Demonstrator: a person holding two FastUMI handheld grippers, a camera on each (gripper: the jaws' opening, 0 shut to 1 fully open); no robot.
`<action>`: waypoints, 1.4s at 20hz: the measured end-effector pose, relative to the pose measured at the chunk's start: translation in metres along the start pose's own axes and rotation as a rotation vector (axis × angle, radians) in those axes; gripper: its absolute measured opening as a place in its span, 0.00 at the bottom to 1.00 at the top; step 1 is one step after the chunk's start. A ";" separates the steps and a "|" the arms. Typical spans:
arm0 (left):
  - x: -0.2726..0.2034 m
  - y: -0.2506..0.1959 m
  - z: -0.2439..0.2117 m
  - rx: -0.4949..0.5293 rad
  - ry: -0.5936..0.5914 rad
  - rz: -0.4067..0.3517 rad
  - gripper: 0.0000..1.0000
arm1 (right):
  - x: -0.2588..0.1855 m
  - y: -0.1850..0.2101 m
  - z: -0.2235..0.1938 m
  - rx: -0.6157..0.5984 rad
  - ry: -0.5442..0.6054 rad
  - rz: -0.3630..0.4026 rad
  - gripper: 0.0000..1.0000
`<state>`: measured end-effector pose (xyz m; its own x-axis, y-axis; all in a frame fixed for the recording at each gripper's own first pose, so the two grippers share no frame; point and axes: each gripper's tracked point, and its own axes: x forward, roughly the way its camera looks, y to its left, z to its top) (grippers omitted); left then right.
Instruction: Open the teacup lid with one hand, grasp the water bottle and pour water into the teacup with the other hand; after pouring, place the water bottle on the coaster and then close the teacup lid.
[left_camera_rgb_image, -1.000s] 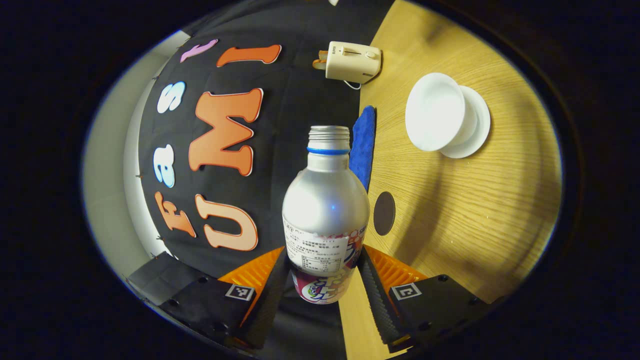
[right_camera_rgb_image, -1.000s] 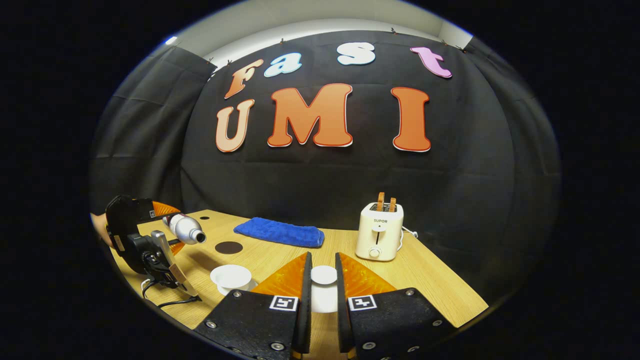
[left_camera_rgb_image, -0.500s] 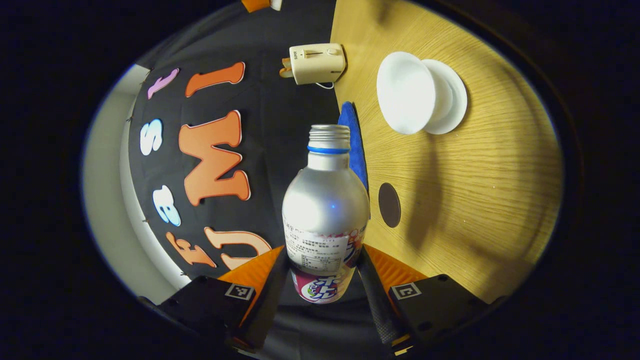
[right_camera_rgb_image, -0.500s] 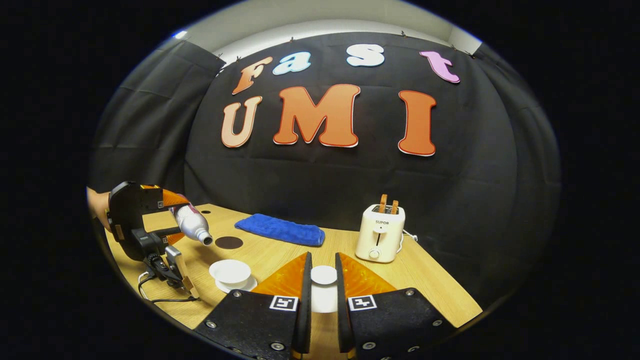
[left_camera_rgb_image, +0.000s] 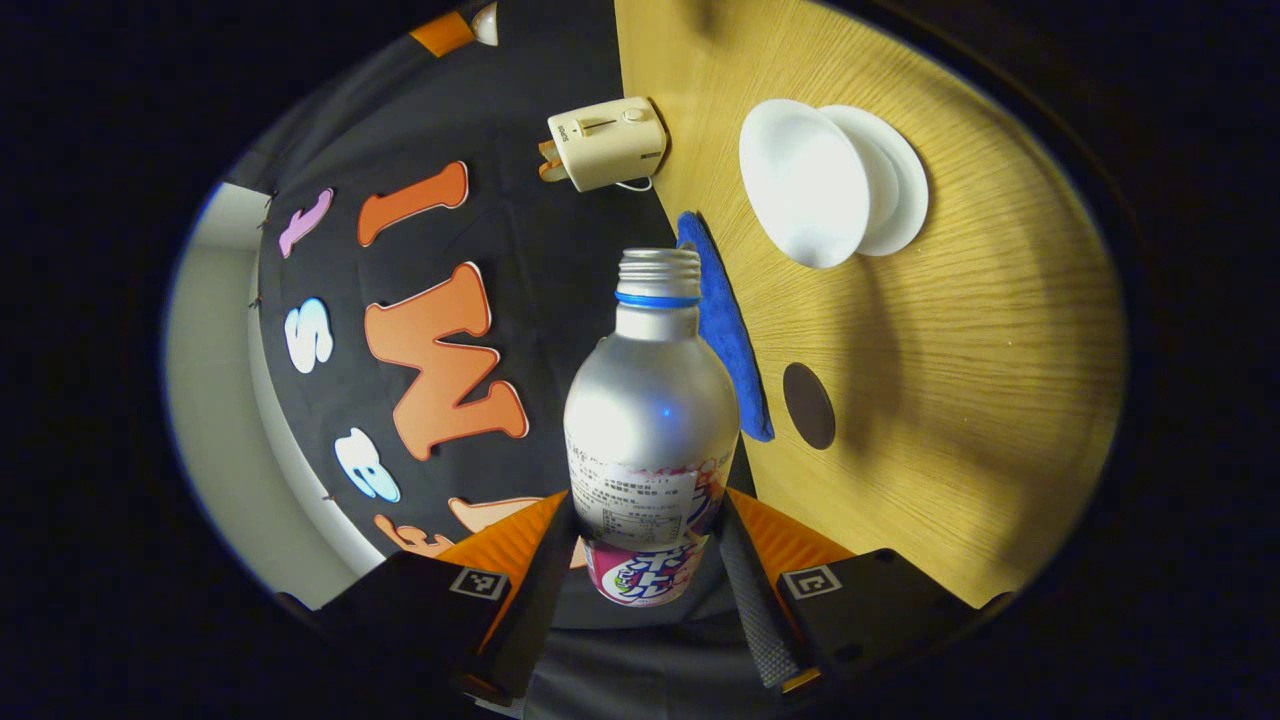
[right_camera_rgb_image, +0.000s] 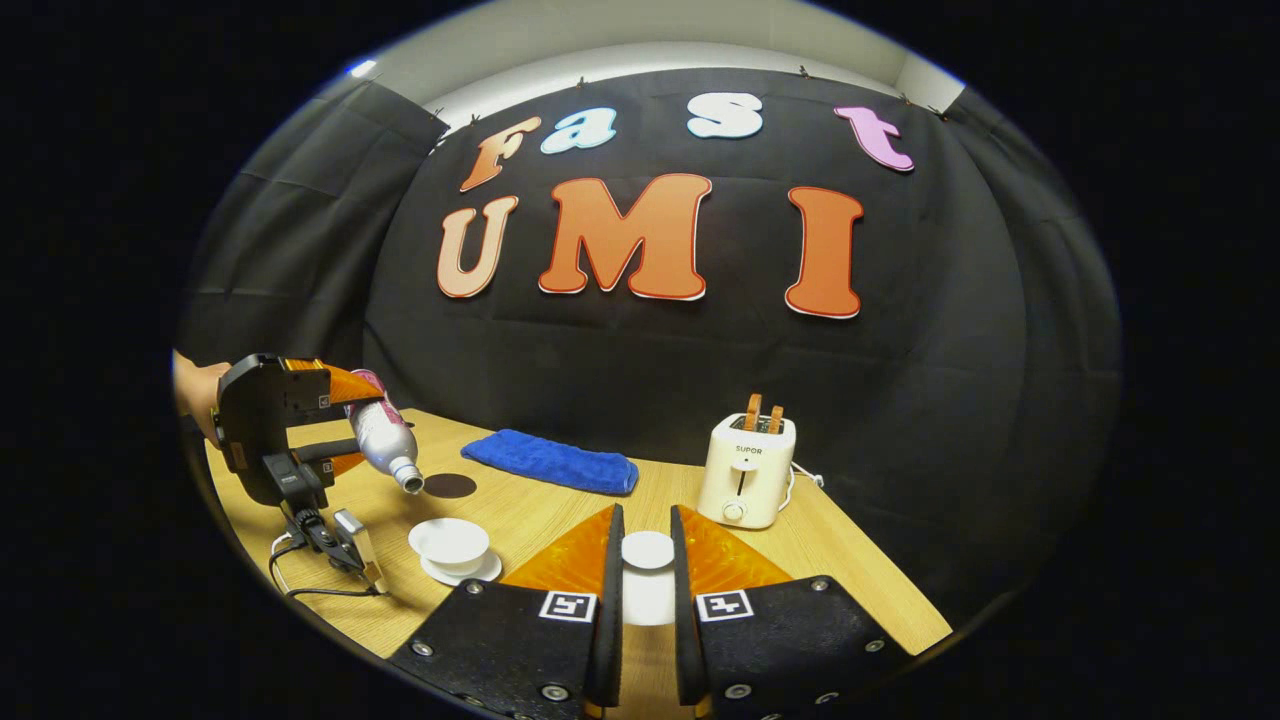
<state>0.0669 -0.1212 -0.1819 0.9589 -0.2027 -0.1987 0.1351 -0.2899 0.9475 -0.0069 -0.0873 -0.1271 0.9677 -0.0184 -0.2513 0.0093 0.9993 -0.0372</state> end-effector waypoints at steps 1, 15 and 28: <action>0.000 0.004 -0.002 0.011 0.000 0.005 0.87 | 0.000 0.000 0.000 0.000 -0.001 0.002 0.22; 0.003 0.083 -0.026 0.142 0.004 0.155 0.87 | 0.000 -0.006 0.005 -0.006 -0.010 -0.020 0.22; 0.008 0.079 -0.007 0.242 -0.023 0.176 0.81 | 0.005 0.004 -0.008 -0.005 0.014 -0.004 0.22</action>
<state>0.0873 -0.1391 -0.1067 0.9559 -0.2904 -0.0451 -0.0988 -0.4622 0.8812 -0.0043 -0.0838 -0.1363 0.9641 -0.0229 -0.2645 0.0118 0.9990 -0.0435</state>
